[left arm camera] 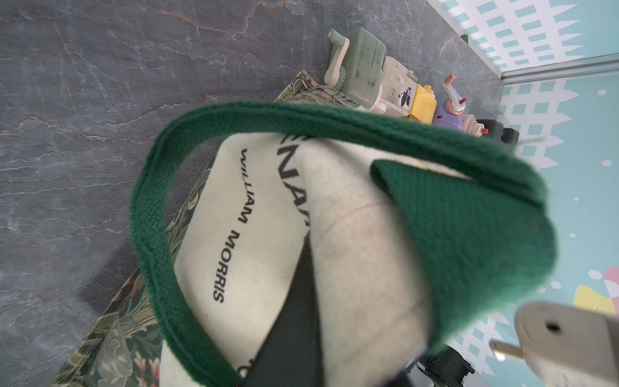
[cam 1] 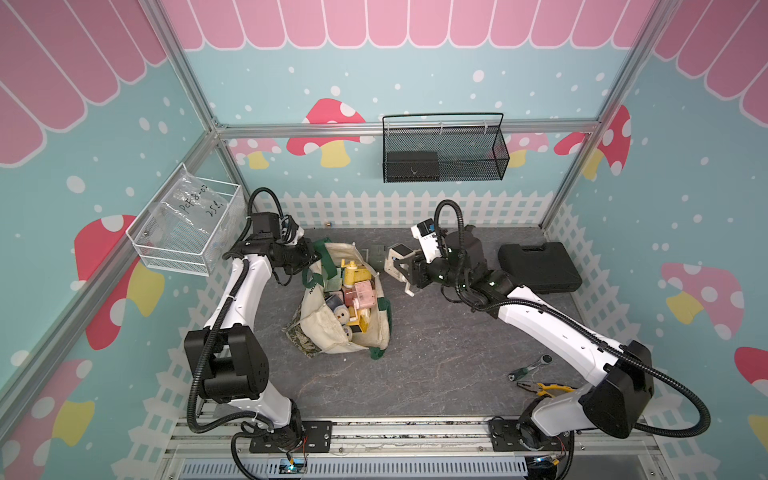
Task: Take out the pencil sharpeners from the tote bags
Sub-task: Pick up the pencil sharpener from the canvas bag, then place the pencil sharpener at the center of the board.
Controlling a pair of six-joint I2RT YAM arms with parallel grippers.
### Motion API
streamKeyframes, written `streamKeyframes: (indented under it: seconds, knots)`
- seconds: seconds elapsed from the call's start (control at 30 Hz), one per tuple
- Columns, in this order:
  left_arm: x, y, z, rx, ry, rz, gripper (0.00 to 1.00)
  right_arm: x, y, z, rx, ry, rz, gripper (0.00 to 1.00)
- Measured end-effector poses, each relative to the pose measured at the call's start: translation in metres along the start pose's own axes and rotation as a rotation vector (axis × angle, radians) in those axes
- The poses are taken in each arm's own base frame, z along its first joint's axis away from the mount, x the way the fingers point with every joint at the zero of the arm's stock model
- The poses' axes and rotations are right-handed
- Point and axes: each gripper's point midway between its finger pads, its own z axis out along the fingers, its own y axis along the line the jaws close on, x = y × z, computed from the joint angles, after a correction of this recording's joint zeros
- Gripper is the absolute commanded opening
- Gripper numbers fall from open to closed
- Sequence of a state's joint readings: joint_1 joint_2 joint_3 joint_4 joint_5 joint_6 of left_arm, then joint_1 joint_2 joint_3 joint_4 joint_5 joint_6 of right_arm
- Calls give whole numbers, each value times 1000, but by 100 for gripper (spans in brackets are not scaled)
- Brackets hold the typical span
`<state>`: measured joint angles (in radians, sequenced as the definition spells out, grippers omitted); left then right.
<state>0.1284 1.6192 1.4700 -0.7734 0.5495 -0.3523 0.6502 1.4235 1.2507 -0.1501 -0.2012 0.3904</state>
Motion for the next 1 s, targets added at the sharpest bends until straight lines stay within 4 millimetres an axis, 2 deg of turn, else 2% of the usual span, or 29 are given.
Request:
streamKeyframes:
  seconds: [0.17, 0.43, 0.53, 0.63, 0.77, 0.83, 1.0]
  knots:
    - [0, 0, 0, 0, 0, 0, 0, 38, -76, -15, 156, 55, 84, 35]
    - [1, -2, 1, 0, 1, 6, 0, 70, -191, -50, 411, 71, 272, 35]
    - [1, -2, 1, 0, 2, 6, 0, 82, -227, -59, 486, 80, 345, 35]
    - [1, -2, 1, 0, 2, 6, 0, 104, -256, -62, 549, 122, 415, 35]
    - [1, -2, 1, 0, 2, 6, 0, 130, -279, -64, 625, 199, 467, 35]
    - [1, -2, 1, 0, 2, 6, 0, 131, -288, -65, 657, 217, 477, 35]
    - [1, -2, 1, 0, 2, 6, 0, 111, -313, -72, 727, 192, 472, 36]
